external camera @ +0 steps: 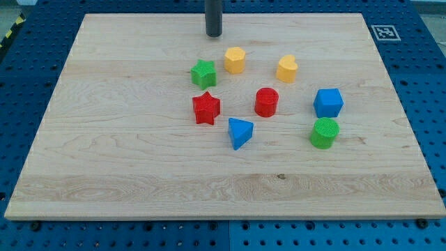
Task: Move your arm to the center right
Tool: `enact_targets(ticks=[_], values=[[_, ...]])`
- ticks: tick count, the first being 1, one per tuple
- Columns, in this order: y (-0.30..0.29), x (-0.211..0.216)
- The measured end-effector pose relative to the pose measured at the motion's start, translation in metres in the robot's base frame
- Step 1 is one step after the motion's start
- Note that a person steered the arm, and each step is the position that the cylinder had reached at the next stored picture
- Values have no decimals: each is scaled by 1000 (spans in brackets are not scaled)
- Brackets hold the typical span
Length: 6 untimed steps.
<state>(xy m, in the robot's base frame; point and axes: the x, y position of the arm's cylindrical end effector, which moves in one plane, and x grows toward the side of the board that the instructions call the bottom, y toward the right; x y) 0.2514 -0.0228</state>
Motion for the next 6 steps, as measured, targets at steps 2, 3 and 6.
enact_targets(ticks=[2,3,6], values=[[65,-1],[154,7],[313,144]])
